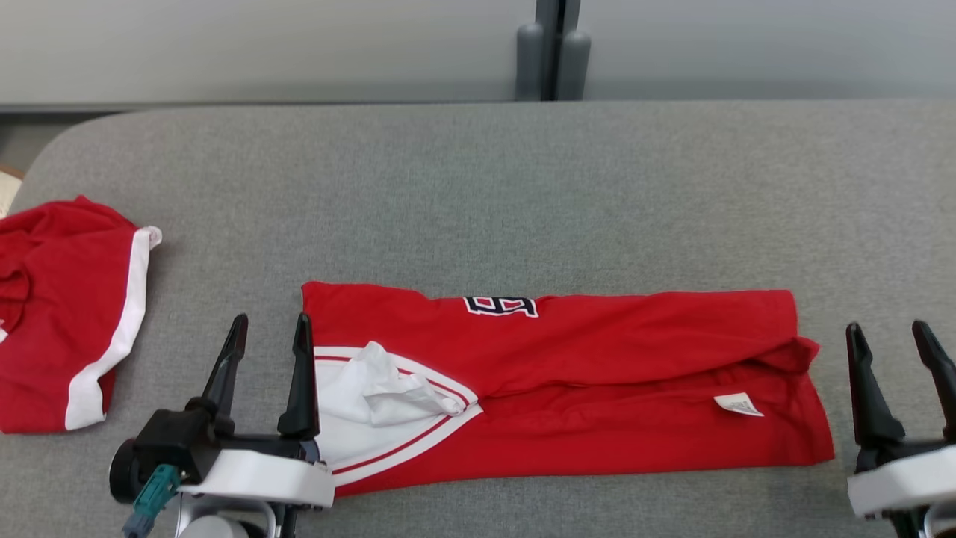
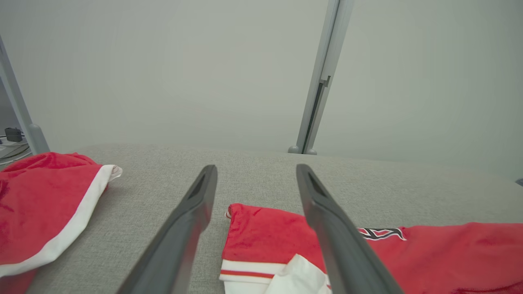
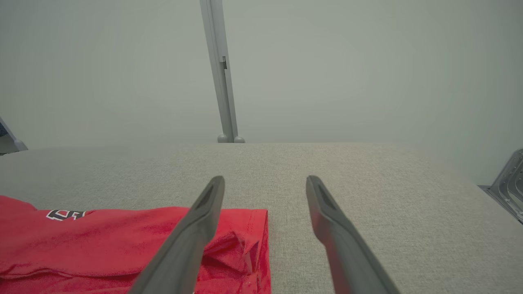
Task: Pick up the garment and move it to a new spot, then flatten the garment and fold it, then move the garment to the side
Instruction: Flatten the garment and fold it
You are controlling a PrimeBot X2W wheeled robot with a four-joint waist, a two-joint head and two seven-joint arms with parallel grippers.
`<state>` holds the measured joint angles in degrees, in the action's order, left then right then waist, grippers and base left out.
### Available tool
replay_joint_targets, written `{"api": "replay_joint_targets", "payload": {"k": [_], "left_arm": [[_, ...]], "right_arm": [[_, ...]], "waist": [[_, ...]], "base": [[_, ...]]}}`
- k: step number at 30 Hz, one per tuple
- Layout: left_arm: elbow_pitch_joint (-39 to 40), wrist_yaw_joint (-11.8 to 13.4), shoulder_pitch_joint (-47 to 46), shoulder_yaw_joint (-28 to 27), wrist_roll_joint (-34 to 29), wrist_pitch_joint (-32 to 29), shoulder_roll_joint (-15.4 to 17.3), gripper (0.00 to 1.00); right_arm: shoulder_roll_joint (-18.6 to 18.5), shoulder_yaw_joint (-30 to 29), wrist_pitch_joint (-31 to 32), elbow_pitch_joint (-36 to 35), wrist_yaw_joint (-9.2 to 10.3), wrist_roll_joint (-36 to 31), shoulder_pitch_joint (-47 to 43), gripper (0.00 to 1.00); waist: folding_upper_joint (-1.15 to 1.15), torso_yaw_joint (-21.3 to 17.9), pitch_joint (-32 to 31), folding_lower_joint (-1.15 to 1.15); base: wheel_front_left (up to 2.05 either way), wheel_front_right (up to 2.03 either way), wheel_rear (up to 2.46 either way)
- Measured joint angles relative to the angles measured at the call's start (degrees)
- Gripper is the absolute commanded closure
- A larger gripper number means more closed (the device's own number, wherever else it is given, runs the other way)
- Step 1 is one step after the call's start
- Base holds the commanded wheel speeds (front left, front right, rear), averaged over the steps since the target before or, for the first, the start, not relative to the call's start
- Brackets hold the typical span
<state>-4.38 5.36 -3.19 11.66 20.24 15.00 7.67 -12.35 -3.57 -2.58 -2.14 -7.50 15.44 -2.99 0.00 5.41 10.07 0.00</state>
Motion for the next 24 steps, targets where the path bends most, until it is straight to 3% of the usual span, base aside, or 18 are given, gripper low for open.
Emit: {"api": "replay_joint_targets", "payload": {"k": [6, 12, 20, 21, 23, 24], "left_arm": [[-1.1, -1.7, -3.1, 0.4, -1.1, 0.0, -1.3, 0.00], [-2.4, -2.6, -4.6, 0.4, -1.5, 0.0, -2.4, 0.00], [-2.6, -3.1, -5.5, -0.7, -2.5, 0.0, -3.1, 0.00], [-2.6, -3.1, -5.6, -1.0, -2.6, 0.0, -3.1, 0.00], [-2.7, -3.3, -5.9, -1.4, -2.7, 0.0, -3.2, 0.00], [-2.7, -3.3, -6.0, -1.5, -2.7, 0.0, -3.4, 0.00]], "right_arm": [[-2.2, 1.9, 1.7, 9.8, 0.00, 1.5, 8.5, 0.00], [-2.2, 4.4, 5.6, 17.7, 0.00, 2.2, 10.2, 0.00], [0.7, 3.8, 9.7, 15.3, 0.01, 3.1, 6.8, 0.02], [0.9, 3.8, 10.1, 14.8, 0.01, 3.0, 6.5, 0.22], [1.5, 3.5, 10.6, 14.2, 0.00, 2.8, 6.5, 0.95], [1.7, 3.2, 10.8, 14.1, 0.00, 2.7, 6.5, 1.00]], "waist": [[0.00, 1.2, 4.4, 0.00], [0.00, 2.6, 6.7, 0.00], [0.00, 2.4, 7.7, 0.00], [0.00, 2.2, 7.9, 0.00], [0.00, 2.0, 8.1, 0.00], [0.00, 1.9, 8.2, 0.00]], "base": [[0.00, 0.00, 0.00], [0.00, 0.00, 0.00], [0.00, 0.00, 0.00], [0.00, 0.00, 0.00], [0.00, 0.00, 0.00], [0.00, 0.00, 0.00]]}}
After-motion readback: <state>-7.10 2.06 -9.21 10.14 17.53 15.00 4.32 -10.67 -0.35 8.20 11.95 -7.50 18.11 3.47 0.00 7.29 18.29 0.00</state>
